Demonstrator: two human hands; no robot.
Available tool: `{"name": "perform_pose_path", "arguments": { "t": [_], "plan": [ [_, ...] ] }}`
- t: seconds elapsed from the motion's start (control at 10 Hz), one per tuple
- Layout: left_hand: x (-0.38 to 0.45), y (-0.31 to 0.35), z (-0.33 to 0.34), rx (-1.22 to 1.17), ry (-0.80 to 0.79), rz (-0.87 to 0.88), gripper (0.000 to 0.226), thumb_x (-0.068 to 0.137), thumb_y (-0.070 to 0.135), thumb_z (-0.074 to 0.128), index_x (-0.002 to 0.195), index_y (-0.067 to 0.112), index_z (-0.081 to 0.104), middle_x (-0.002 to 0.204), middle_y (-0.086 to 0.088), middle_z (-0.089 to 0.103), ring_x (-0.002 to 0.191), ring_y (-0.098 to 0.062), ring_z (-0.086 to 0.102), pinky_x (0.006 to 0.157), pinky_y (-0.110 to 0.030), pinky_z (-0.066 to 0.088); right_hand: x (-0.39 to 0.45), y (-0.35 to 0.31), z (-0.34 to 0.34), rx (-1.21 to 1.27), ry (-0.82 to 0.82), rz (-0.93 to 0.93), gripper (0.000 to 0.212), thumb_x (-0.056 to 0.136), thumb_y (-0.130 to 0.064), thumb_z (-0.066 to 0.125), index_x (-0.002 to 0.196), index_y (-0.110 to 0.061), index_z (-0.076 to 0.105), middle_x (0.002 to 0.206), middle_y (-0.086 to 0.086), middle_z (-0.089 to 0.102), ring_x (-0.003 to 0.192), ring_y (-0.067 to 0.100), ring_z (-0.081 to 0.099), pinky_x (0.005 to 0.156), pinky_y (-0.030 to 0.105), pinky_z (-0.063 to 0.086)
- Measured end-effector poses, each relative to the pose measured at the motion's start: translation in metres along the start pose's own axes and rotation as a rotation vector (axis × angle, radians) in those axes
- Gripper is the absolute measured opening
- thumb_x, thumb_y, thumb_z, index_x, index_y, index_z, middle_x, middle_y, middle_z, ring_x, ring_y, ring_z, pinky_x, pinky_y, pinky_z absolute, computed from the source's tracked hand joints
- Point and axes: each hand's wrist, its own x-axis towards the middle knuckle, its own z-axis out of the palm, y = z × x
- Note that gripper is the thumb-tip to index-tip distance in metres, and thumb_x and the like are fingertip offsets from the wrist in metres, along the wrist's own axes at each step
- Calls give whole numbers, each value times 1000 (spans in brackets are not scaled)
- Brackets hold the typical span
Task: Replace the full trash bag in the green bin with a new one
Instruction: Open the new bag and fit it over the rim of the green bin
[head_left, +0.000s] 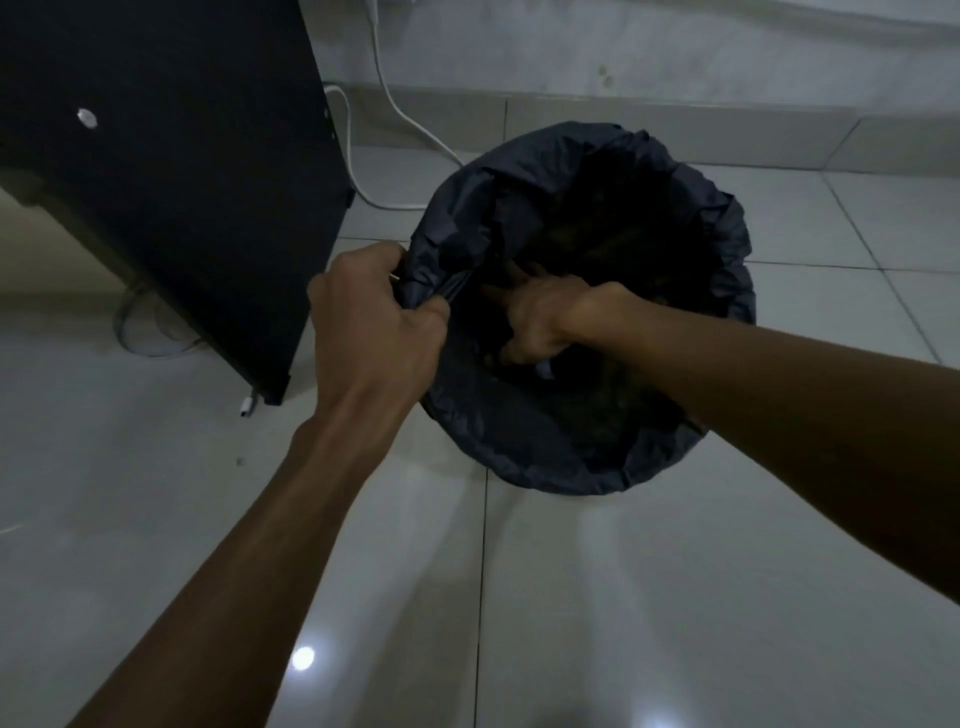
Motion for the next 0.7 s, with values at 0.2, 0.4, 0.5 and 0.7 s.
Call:
{"name": "perform_pose_path", "arguments": {
  "t": [0.2,0.4,0.5,0.7],
  "plan": [
    [-9,-1,8,-48,17,-124,29,74,2,62,55,10,41,51,-1,45,56,-15,45,54,-29,36,-13,-27,12,128,360,-9,45,91,-29,56,129,-8,48,133,16,49,120,33,50,93,38,43],
    [-11,1,8,-77,45,-175,24,75,5,65,63,-6,48,54,-11,51,44,-6,39,41,-18,32,-11,-22,26,437,-129,-75,56,101,-32,40,151,-14,22,155,13,30,137,29,37,102,28,32],
    [-11,1,9,-63,55,-168,22,75,7,64,65,-6,49,56,-10,53,50,-11,42,45,-21,34,-16,-20,19,333,-54,7,48,96,-23,48,141,-10,38,143,15,42,125,32,47,94,32,41],
    [-12,2,10,-70,58,-170,20,74,5,60,61,-1,45,52,-2,46,50,-10,40,47,-22,34,-20,-30,-11,1994,-107,224,49,99,-41,31,110,-5,63,96,15,65,84,29,61,62,33,49]
  ]
}}
